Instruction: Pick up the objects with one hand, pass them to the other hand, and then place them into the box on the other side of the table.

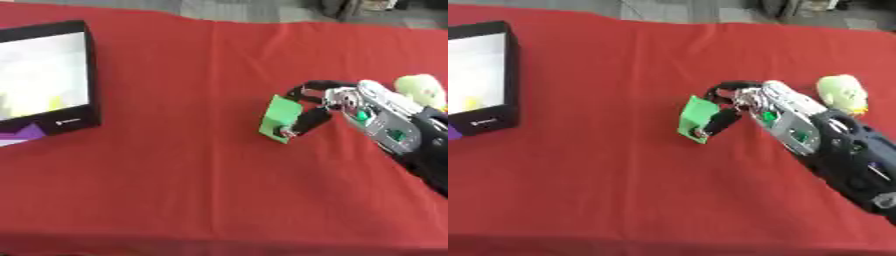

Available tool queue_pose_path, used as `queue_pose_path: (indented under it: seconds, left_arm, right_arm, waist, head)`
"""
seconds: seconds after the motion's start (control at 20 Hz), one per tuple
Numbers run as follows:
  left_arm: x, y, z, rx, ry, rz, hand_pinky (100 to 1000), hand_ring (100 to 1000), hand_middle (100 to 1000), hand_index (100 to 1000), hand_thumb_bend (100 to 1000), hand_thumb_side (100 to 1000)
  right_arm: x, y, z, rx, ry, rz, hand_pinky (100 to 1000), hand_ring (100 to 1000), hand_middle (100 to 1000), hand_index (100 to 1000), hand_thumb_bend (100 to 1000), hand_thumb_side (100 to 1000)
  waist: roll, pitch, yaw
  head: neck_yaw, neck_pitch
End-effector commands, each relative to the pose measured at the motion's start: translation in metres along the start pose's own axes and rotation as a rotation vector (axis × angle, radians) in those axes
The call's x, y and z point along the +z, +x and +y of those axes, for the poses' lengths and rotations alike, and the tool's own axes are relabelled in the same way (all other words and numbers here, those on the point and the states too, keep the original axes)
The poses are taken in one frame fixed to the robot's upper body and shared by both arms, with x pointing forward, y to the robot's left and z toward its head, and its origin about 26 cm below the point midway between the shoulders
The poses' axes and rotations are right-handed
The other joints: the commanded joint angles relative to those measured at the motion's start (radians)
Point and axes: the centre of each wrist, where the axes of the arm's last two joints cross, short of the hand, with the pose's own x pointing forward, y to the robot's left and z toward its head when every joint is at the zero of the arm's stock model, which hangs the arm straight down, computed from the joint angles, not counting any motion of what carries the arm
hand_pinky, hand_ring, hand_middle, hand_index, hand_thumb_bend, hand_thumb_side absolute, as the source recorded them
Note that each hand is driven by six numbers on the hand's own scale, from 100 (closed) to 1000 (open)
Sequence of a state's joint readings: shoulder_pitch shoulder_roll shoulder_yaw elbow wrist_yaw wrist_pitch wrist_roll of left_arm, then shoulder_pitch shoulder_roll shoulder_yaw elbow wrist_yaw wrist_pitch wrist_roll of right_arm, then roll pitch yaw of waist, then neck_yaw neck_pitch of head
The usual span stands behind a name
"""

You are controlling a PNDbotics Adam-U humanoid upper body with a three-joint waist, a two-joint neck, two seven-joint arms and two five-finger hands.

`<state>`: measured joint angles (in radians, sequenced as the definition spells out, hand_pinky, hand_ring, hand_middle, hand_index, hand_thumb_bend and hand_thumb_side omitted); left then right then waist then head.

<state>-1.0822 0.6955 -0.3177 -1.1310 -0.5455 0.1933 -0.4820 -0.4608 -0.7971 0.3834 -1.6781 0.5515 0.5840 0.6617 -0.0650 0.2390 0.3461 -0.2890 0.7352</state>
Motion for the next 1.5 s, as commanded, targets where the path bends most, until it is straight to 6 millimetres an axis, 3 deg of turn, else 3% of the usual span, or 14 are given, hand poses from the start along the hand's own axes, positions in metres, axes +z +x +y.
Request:
queue_pose_path:
  seconds: [0.05, 0.3, 0.35, 0.4, 0.45, 0.5, 0.55, 0.75, 0.85, 1.1, 1.25, 1.5]
  left_arm:
    - [0.005, -0.002, 0.014, -0.01, 0.034, 0.006, 874, 826, 770, 802, 100, 828]
    - [0.005, -0.003, 0.013, -0.01, 0.034, 0.009, 874, 826, 770, 802, 100, 826]
    - [0.005, -0.003, 0.013, -0.009, 0.034, 0.01, 874, 826, 770, 802, 100, 826]
    - [0.005, -0.003, 0.013, -0.009, 0.034, 0.011, 874, 826, 770, 802, 100, 826]
    - [0.006, -0.004, 0.013, -0.008, 0.034, 0.011, 873, 824, 768, 802, 100, 825]
    - [0.006, -0.004, 0.013, -0.008, 0.034, 0.011, 873, 824, 768, 802, 100, 825]
    - [0.006, -0.004, 0.013, -0.006, 0.035, 0.01, 874, 823, 767, 801, 100, 824]
    - [0.01, -0.006, 0.016, 0.011, 0.045, 0.005, 874, 820, 765, 798, 100, 821]
    - [0.012, -0.007, 0.018, 0.019, 0.051, 0.001, 872, 817, 763, 797, 100, 815]
    - [0.017, 0.007, 0.026, 0.043, 0.084, -0.094, 867, 796, 760, 805, 100, 780]
    - [0.024, 0.026, 0.034, 0.053, 0.099, -0.225, 871, 792, 760, 814, 100, 745]
    - [0.039, 0.06, 0.042, 0.042, 0.081, -0.441, 878, 802, 777, 833, 100, 692]
  right_arm:
    - [0.003, -0.004, -0.007, -0.138, 0.168, 0.158, 955, 973, 793, 880, 410, 478]
    - [0.006, 0.0, -0.011, -0.165, 0.099, 0.164, 923, 923, 677, 770, 384, 376]
    - [0.009, 0.002, -0.013, -0.173, 0.072, 0.161, 893, 840, 583, 685, 339, 306]
    - [0.012, 0.004, -0.015, -0.183, 0.044, 0.158, 893, 840, 583, 685, 339, 306]
    - [0.017, 0.007, -0.019, -0.196, 0.004, 0.151, 843, 747, 519, 616, 211, 249]
    - [0.024, 0.012, -0.022, -0.21, -0.039, 0.139, 837, 741, 516, 612, 192, 246]
    - [0.033, 0.018, -0.028, -0.226, -0.085, 0.108, 808, 691, 493, 585, 100, 248]
    - [0.075, 0.036, -0.047, -0.316, -0.238, -0.071, 783, 630, 480, 569, 100, 288]
    - [0.085, 0.039, -0.056, -0.377, -0.314, -0.16, 783, 613, 478, 566, 100, 293]
    - [0.082, 0.048, -0.05, -0.51, -0.473, -0.378, 777, 573, 469, 555, 100, 329]
    - [0.074, 0.062, -0.037, -0.633, -0.525, -0.47, 778, 559, 466, 551, 100, 378]
    - [0.066, 0.089, -0.018, -0.791, -0.578, -0.549, 780, 544, 459, 541, 100, 386]
  waist:
    - [0.008, -0.013, 0.001]
    - [0.008, -0.013, 0.0]
    - [0.009, -0.014, -0.001]
    - [0.009, -0.014, -0.002]
    - [0.009, -0.015, -0.003]
    - [0.009, -0.015, -0.004]
    - [0.01, -0.015, -0.006]
    - [0.013, -0.015, -0.013]
    - [0.015, -0.016, -0.017]
    - [0.021, -0.016, -0.022]
    - [0.027, -0.014, -0.019]
    - [0.033, -0.012, -0.014]
  head:
    - [0.0, -0.012]
    - [0.002, -0.009]
    - [0.003, -0.008]
    - [0.004, -0.008]
    - [0.005, -0.008]
    - [0.006, -0.008]
    - [0.008, -0.009]
    - [0.019, -0.01]
    - [0.023, -0.01]
    - [0.027, -0.018]
    - [0.029, -0.027]
    - [0.034, -0.04]
